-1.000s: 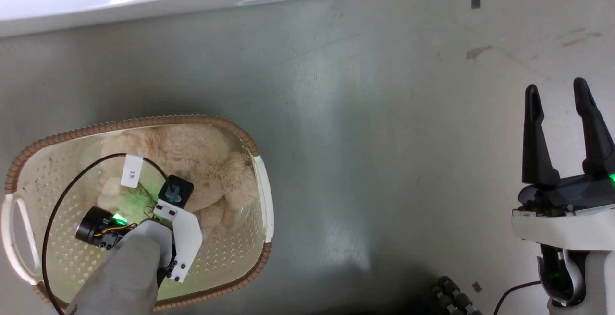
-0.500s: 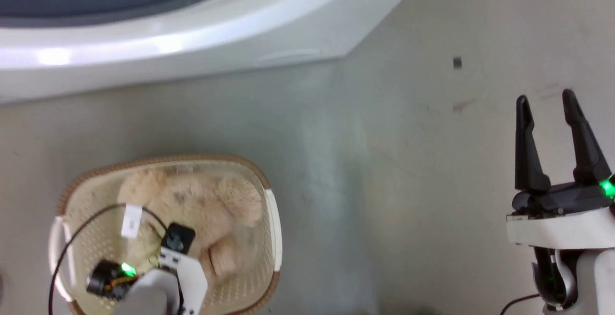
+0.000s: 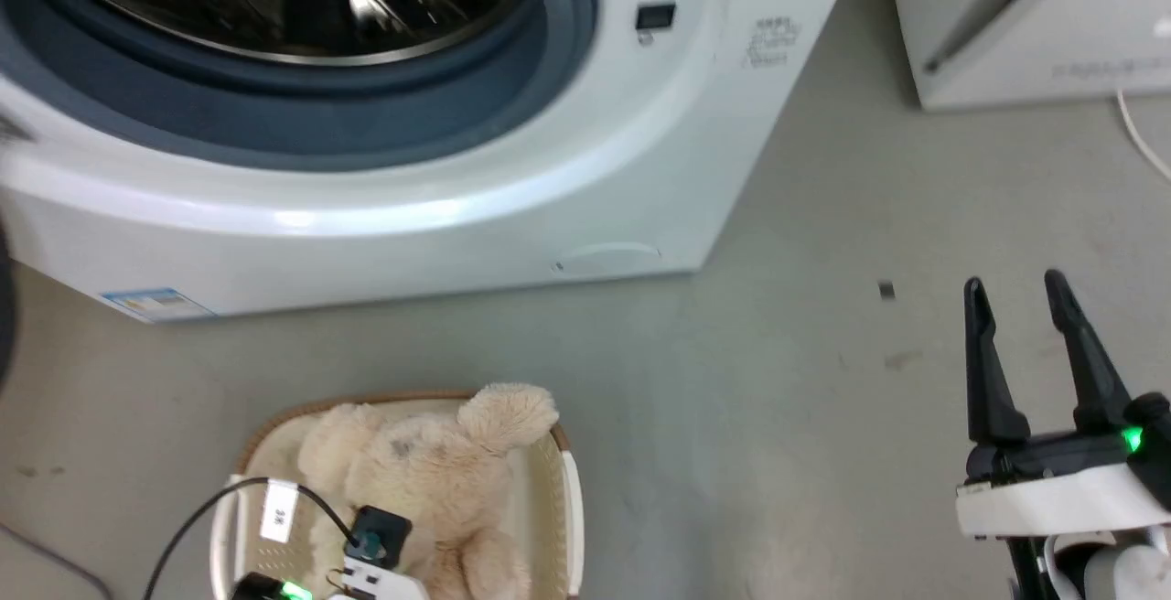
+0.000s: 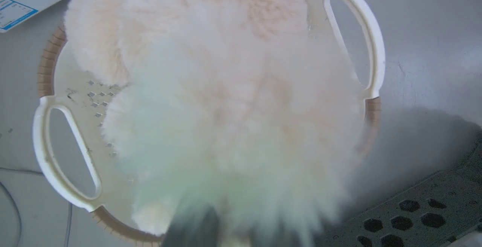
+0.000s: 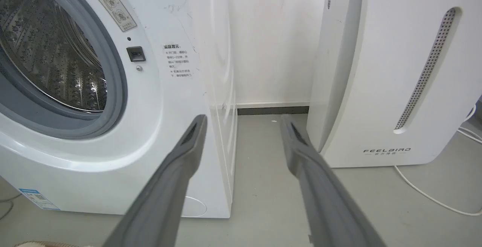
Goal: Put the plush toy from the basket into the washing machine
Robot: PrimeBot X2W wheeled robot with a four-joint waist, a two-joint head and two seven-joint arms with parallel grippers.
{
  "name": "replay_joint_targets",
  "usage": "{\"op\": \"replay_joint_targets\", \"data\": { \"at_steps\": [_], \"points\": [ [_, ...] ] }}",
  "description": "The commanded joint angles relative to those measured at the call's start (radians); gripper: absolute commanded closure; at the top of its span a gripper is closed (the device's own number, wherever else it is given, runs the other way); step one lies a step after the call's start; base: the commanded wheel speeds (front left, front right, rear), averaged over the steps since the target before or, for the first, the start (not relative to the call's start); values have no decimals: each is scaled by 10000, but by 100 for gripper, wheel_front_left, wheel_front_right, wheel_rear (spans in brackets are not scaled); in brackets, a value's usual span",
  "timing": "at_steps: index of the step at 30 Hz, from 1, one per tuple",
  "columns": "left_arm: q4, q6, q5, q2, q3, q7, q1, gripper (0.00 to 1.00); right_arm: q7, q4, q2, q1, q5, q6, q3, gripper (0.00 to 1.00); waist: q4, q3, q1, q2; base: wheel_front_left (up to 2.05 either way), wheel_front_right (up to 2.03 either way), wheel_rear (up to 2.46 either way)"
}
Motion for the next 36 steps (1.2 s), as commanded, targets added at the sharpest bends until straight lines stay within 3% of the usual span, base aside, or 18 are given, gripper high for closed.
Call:
{"op": "replay_joint_targets", "data": {
  "at_steps": [1,9,21,30,36],
  "points": [
    [-77,-9,-77,-56,-13,-125,89,100,-44,49,-2,148,-85,-9,-30,0,366,-634,1,0,0,0,0],
    [-1276,418,-123,-341,41,-277,573,100,-44,139,-2,722,-64,-9,-69,0,737,-1672,1,0,0,0,0],
    [-6063,1256,184,146,852,-282,2030,100,-44,121,-2,1186,-51,-9,-89,0,948,-2461,1,0,0,0,0],
    [-9479,1585,484,564,1865,-282,2337,100,-44,-72,-2,1151,31,-9,6,0,681,-2193,1,0,0,0,0],
    [-10882,1632,591,844,2506,-282,1619,100,-44,-321,-2,879,37,-9,1,0,349,-1337,1,0,0,0,0]
  ]
}}
